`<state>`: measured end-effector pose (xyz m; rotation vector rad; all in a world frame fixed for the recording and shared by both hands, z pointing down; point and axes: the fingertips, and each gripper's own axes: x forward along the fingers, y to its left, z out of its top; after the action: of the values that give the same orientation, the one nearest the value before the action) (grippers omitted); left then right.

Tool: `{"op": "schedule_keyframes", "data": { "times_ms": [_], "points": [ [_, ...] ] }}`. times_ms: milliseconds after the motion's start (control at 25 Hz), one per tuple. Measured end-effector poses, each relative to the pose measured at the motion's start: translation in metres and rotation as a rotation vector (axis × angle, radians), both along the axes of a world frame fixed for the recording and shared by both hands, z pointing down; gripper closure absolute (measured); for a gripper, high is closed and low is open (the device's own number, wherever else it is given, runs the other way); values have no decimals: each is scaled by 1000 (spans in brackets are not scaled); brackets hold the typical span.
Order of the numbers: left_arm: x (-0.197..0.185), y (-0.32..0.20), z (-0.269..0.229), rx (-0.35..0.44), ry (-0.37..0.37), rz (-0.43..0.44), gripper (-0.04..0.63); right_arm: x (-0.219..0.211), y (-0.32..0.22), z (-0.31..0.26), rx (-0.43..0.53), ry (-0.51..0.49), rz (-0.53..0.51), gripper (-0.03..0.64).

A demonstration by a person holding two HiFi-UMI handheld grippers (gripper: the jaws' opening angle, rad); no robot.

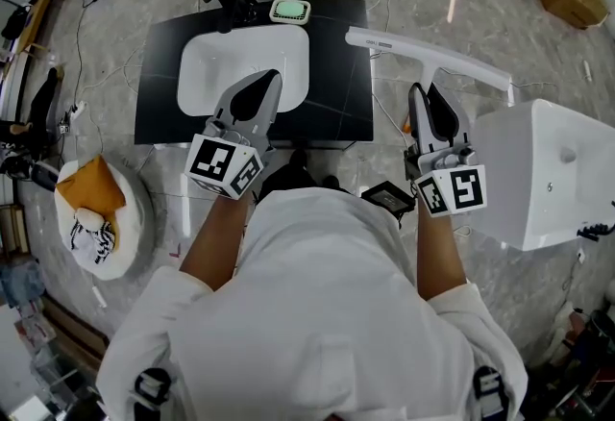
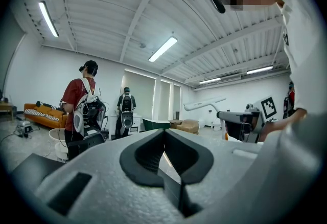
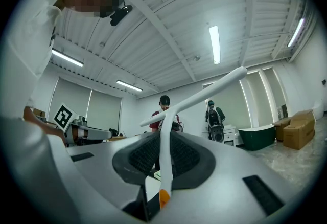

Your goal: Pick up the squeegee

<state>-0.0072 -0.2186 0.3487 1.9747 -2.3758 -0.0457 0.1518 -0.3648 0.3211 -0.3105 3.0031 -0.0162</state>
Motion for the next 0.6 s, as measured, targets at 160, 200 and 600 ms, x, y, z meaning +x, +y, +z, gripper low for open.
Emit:
{"op": "schedule_keyframes", "data": {
  "times_ms": [160,200,600],
  "points": [
    [-2,4,4,-2,19,-1,580,-5,3,4,-10,8,-7,552],
    [-2,4,6,-2,23,-1,578,-6,3,6,-14,10,-10,552],
    [-3,7,19,2,51,13,578,-21,6,18,-21,29,-19,552]
  ]
}}
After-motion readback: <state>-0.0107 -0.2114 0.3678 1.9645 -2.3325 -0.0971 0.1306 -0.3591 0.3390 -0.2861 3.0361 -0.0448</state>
